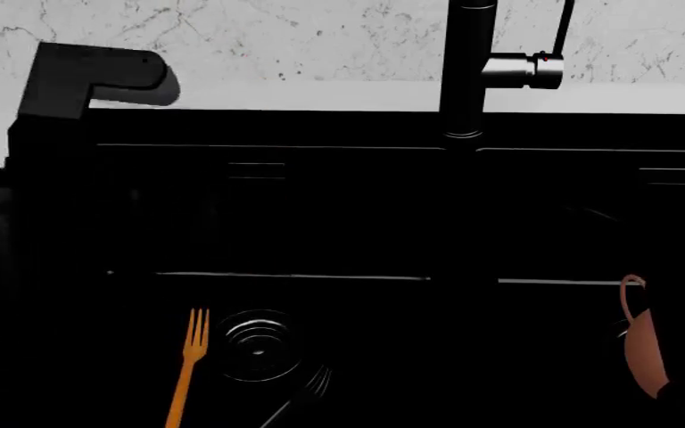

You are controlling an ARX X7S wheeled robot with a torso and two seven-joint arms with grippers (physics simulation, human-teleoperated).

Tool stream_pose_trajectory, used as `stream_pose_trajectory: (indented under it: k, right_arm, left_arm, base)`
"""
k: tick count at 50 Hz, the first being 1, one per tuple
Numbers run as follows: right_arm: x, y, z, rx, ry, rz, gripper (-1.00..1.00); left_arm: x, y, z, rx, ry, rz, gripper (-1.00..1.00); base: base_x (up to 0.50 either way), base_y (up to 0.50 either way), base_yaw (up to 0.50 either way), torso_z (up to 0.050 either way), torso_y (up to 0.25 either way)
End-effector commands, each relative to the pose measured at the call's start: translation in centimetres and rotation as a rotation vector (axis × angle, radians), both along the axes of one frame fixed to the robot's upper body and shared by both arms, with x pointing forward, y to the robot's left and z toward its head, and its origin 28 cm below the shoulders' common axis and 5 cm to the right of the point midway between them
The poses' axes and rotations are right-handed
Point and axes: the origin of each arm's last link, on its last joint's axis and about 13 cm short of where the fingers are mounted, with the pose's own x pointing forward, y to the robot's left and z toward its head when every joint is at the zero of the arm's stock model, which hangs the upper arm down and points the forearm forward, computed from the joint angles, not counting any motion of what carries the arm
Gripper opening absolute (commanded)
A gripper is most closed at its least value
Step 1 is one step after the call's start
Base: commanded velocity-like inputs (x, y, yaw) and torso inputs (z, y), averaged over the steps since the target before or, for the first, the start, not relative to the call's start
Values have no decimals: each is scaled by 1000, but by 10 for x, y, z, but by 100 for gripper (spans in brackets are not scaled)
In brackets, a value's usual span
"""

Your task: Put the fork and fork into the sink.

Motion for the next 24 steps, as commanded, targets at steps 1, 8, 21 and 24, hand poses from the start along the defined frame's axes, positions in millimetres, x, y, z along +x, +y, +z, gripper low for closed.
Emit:
stream_pose_trajectory:
  k: [1, 8, 21, 24]
  right_arm:
    - [2, -3, -2, 15, -19, 3, 100]
    - [-3, -6, -4, 19, -20, -8, 100]
    - [-9, -1, 1, 15, -23, -8, 100]
    - [-9, -1, 2, 14, -20, -9, 100]
  left_arm:
    - [-71, 0, 56, 2, -314, -62, 100]
    - [-111, 2, 47, -19, -386, -62, 100]
    - [-160, 11, 22, 1, -407, -35, 100]
    - [-175, 11, 16, 15, -411, -65, 100]
  base:
    - [0, 0, 0, 0, 0]
    - [0, 0, 0, 0, 0]
    - [0, 0, 0, 0, 0]
    - [0, 0, 0, 0, 0]
